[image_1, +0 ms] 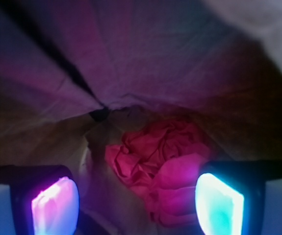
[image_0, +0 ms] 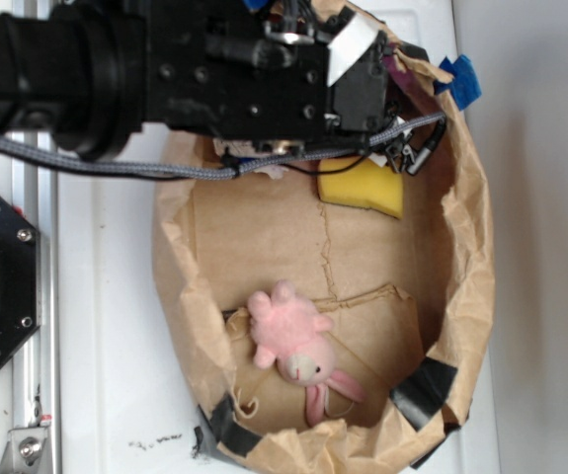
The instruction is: Grab the red paper.
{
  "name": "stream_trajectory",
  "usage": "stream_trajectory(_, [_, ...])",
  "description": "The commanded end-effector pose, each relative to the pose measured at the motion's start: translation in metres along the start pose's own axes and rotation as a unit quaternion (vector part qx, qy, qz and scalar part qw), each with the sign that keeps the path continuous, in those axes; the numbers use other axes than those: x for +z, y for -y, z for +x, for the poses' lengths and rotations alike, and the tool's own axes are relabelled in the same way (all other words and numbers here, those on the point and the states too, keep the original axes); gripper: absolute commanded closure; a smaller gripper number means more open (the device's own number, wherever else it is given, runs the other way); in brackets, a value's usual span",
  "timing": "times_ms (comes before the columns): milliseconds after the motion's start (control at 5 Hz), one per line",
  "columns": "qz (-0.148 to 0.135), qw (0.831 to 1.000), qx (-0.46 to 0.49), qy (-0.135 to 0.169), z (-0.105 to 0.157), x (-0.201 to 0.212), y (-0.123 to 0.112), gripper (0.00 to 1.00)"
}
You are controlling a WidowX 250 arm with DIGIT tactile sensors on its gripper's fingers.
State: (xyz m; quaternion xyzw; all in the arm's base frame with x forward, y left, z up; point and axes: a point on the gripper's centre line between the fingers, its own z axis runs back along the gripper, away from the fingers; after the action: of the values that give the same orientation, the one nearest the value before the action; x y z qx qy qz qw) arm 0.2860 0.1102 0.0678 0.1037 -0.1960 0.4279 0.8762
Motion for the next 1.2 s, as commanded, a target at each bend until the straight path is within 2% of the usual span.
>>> stream_trajectory(0, [0.016,0.999,0.030,0.025,0.022,-0.003,-0.013,0.00])
stream_trajectory(200, [0.011,1.000,0.019,0.022,0.018,0.002,-0.021,0.00])
stream_trajectory(600, [0.019,1.000,0.012,0.017,0.017,0.003,-0.026,0.00])
stream_trajectory(1000, [0.000,1.000,-0.002,0.001,0.010,0.019,-0.033,0.00])
